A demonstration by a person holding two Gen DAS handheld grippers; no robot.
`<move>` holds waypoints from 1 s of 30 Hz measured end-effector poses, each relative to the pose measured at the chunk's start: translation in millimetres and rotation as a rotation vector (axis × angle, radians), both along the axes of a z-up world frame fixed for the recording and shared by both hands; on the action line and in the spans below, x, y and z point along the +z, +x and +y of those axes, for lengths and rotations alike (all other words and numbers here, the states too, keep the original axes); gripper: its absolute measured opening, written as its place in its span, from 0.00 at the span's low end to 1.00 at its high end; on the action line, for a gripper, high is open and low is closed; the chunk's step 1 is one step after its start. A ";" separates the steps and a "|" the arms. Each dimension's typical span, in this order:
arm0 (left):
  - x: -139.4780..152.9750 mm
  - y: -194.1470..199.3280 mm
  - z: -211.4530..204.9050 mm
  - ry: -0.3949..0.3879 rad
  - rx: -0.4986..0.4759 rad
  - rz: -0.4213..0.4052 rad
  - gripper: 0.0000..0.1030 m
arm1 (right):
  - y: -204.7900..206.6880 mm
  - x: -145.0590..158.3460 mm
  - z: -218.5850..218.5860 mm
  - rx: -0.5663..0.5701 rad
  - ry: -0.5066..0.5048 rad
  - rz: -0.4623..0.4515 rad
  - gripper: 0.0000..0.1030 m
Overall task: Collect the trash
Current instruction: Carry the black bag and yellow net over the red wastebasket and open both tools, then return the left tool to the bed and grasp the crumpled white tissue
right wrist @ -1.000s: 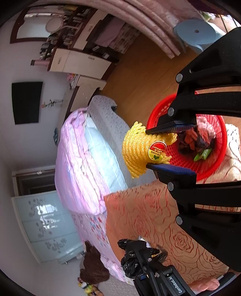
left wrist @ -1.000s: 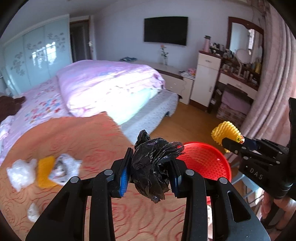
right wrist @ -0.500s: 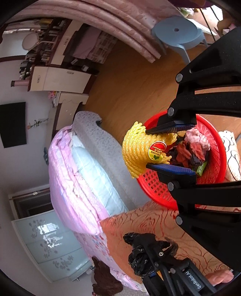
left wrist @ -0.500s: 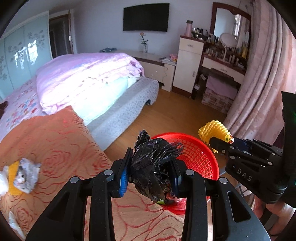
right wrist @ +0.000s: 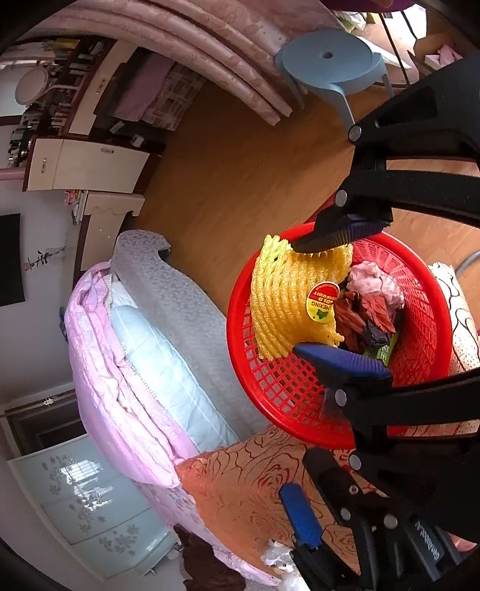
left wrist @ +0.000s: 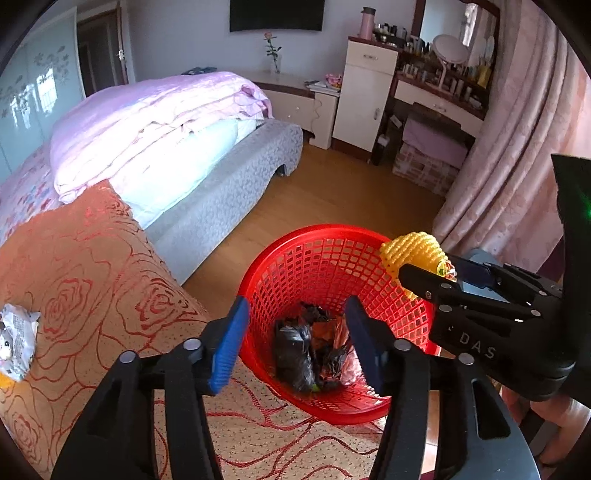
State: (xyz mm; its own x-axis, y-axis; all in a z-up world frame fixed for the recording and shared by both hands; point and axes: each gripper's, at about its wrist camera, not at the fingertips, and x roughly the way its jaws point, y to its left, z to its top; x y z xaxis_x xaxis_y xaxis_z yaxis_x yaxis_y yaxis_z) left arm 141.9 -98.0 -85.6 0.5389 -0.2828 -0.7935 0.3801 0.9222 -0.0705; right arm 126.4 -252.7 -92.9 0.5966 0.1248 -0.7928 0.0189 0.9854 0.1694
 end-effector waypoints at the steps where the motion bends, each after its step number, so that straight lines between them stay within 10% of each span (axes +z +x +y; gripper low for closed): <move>1: 1.8 0.9 0.4 -0.005 0.003 0.000 0.57 | -0.4 -0.3 -0.2 -0.004 0.000 0.002 0.49; 30: 20.7 -11.2 47.7 -0.016 0.123 -0.051 0.62 | -4.6 1.8 11.4 0.018 -0.034 -0.021 0.68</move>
State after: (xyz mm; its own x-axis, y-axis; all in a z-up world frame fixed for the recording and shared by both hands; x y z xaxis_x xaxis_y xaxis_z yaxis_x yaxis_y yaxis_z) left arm 130.7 -50.3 -64.9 0.6097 -0.2243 -0.7602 0.2673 0.9611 -0.0692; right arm 121.8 -241.3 -91.1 0.6112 0.1093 -0.7839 -0.0022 0.9907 0.1363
